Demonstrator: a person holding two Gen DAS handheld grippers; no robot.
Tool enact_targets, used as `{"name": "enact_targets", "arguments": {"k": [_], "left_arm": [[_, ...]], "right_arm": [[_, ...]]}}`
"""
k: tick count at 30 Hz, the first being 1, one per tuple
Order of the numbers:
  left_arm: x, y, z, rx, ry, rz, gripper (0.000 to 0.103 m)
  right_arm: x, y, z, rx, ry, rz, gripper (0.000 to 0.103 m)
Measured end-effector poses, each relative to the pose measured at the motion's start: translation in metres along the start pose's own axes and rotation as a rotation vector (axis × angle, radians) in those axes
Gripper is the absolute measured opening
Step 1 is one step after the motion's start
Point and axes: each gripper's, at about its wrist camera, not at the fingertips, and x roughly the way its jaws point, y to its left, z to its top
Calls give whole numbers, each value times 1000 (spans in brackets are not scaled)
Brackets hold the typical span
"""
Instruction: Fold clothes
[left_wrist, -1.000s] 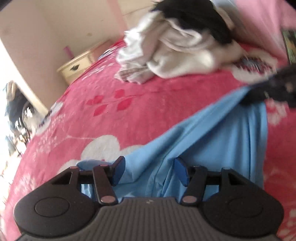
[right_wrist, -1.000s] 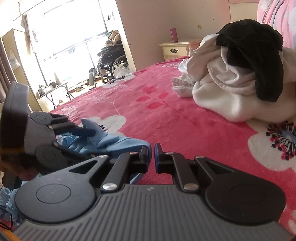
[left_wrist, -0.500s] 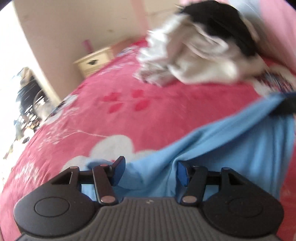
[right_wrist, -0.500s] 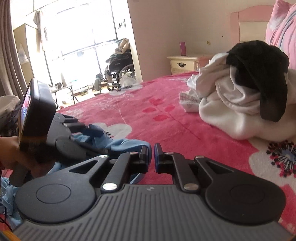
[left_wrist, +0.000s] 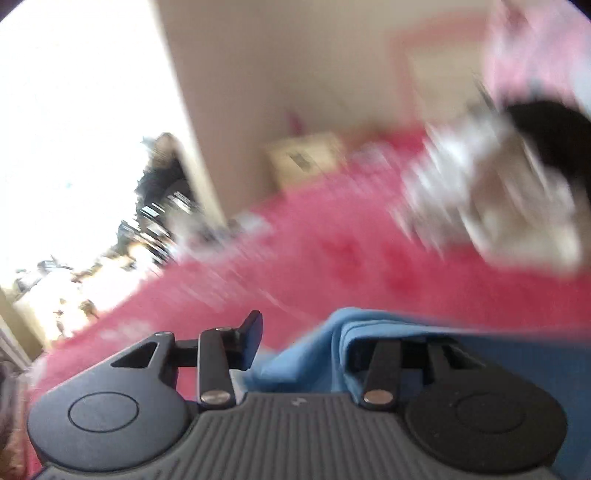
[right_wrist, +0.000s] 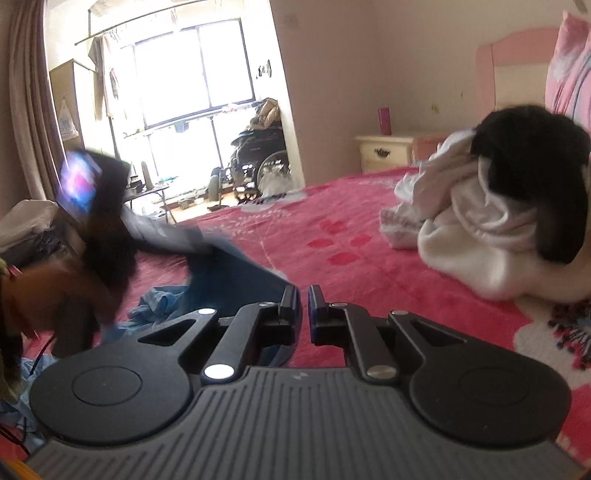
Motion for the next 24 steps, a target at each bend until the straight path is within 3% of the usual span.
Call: {"name": "enact_targets", "arguments": {"k": [3, 9, 12, 15, 20, 24], "left_arm": [[-38, 32, 20, -69, -117, 68, 47], [-102, 67, 32, -105, -215, 129, 47], [-126, 76, 27, -114, -235, 142, 47], [-150, 85, 23, -122, -254, 154, 47], [-194, 103, 22, -161, -313, 165, 46], [-242, 128, 24, -221, -409, 229, 46]], "right_arm": [[8, -3, -1, 52, 48, 55, 8], [16, 14, -5, 94, 110, 194, 14], [14, 39, 1, 60, 91, 263, 39], [15, 63, 9, 37, 63, 296, 57], [32, 93, 21, 9, 57, 300, 58], [68, 109, 20, -6, 138, 217, 56]]}}
